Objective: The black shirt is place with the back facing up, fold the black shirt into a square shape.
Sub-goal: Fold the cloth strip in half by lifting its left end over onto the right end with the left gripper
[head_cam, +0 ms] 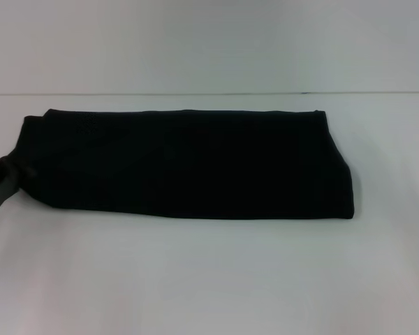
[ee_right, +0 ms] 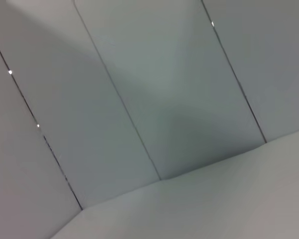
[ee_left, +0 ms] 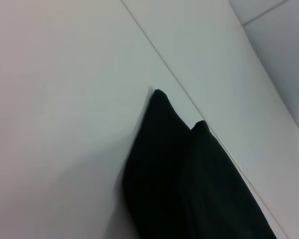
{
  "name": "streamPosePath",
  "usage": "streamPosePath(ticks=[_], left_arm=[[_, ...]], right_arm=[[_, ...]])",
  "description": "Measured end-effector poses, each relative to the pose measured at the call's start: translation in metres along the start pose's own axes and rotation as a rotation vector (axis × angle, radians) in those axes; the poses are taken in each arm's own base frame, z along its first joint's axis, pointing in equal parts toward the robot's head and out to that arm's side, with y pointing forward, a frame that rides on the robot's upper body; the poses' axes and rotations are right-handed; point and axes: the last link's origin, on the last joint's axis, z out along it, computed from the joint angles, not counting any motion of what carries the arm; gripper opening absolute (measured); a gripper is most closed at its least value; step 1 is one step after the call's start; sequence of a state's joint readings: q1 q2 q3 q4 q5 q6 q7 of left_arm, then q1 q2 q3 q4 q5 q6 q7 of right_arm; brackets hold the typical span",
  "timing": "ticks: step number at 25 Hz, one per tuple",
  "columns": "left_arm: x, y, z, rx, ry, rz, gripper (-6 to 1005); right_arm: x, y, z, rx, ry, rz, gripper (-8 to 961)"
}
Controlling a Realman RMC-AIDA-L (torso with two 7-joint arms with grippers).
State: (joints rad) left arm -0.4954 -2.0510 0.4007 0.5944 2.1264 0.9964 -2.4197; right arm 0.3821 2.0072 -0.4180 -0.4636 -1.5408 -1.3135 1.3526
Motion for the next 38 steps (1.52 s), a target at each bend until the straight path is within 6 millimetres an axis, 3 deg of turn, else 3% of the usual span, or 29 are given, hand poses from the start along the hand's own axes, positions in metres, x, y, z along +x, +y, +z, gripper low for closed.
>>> streamPosePath(ticks=[7,11,14,17,18,19,23,27,32,36,38], left_arm=[[0.004,-0.004,-0.006,0.019,0.010,0.000,26],[0.006,0.014,-0.003,-0.033,-0.021,0.018,26],[0.007,0.053,0.006,-0.137,-0.073,0.062,26],[0.005,0.106,0.021,-0.255,-0.157,0.144,26],[-0.005,0.147,0.037,-0.309,-0.238,0.229,26],[-0.005,0.147,0.037,-0.309,-0.238,0.229,26],[-0.043,0.210,0.069,-0.349,-0.357,0.401,26],[-0.093,0.250,0.096,-0.337,-0.433,0.608,29],[-0.153,0.266,0.120,-0.280,-0.547,0.864,33],[-0.185,0.268,0.123,-0.294,-0.613,1.031,36],[-0.193,0.270,0.120,-0.309,-0.637,1.069,89]], right_arm=[[0.001,0.002,0.000,-0.007,-0.009,0.005,799],[0.000,0.002,-0.001,-0.007,-0.013,0.006,798],[0.000,0.004,0.000,-0.019,-0.014,0.006,797],[0.001,0.007,0.001,-0.037,-0.014,0.008,797],[0.001,0.008,0.002,-0.040,-0.014,0.008,796],[0.002,0.009,0.003,-0.043,-0.015,0.009,796],[0.002,0.011,0.005,-0.051,-0.012,0.007,796],[0.002,0.012,0.008,-0.058,-0.011,0.009,795],[0.002,0.013,0.008,-0.063,-0.009,0.008,794],[0.003,0.013,0.009,-0.061,-0.005,0.011,793],[0.003,0.012,0.008,-0.059,0.003,0.013,793]])
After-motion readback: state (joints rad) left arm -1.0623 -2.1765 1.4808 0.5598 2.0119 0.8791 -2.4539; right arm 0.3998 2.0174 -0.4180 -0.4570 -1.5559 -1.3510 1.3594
